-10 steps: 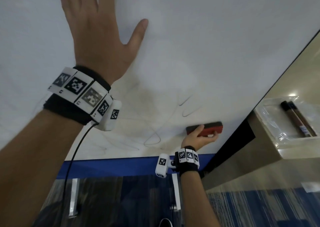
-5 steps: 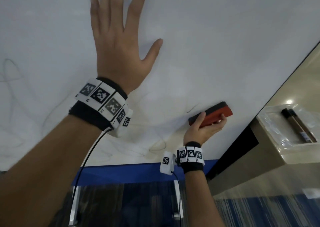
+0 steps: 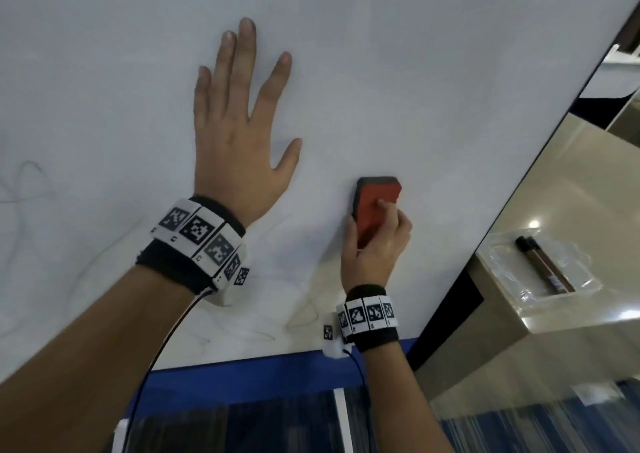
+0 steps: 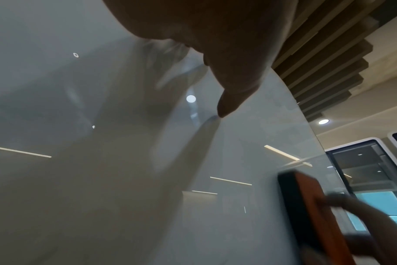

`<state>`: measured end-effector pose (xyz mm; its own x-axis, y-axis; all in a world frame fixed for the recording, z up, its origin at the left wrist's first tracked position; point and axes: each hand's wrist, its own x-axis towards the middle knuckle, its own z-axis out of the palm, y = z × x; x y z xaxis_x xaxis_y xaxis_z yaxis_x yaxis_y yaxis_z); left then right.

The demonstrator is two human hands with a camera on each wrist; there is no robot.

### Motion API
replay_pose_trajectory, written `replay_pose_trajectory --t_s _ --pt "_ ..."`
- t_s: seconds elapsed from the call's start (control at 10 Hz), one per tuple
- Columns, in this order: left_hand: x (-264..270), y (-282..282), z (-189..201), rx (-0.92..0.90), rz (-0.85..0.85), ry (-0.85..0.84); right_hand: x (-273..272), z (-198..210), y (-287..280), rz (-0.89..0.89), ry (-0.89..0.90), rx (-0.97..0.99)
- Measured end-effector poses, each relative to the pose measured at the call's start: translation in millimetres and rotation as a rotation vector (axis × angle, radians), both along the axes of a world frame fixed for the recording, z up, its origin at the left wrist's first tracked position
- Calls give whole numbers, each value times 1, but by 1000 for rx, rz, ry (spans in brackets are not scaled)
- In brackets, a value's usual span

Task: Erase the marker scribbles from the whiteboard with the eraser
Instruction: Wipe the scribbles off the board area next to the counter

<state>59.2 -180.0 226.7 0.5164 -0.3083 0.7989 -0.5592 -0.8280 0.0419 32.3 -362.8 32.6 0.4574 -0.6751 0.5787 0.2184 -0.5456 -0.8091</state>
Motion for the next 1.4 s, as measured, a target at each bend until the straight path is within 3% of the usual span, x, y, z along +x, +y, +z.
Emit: replay_pose_trajectory --t_s 0.1,0.2,0.3,0.4,0.5,0.6,0.7,0.8,0.9,1.0,1.1,1.2,1.3,1.4 --pt "-4 13 -6 49 -59 10 -10 -59 -13 -39 95 165" --pt "-4 38 -8 -90 -157 -5 -22 -92 -17 -150 170 634" --pt "-5 54 -17 -141 -80 -61 -8 -69 -8 -191 102 741" --pt "3 68 -22 -77 34 -55 4 -21 24 -118 2 441" --pt "11 70 -31 -21 79 -33 3 0 48 82 75 33" --pt "16 71 -34 -13 73 -53 0 -34 35 48 98 1" --pt "19 73 -36 -11 72 -53 -10 -80 29 -83 145 416" --pt "21 75 -37 2 71 -49 -5 -79 31 -204 123 835" --pt "22 74 -38 9 73 -55 13 -37 46 -217 -13 882" --pt "23 74 -38 6 72 -50 10 -13 72 -20 -42 398" --pt "23 75 -38 1 64 -51 3 -36 66 36 92 123" --pt "23 76 -39 5 67 -42 -9 -73 51 -67 100 516" --pt "22 76 -38 8 62 -34 -6 -74 48 -204 189 1047" --pt "22 76 -38 15 66 -38 9 -26 50 -180 -21 927"
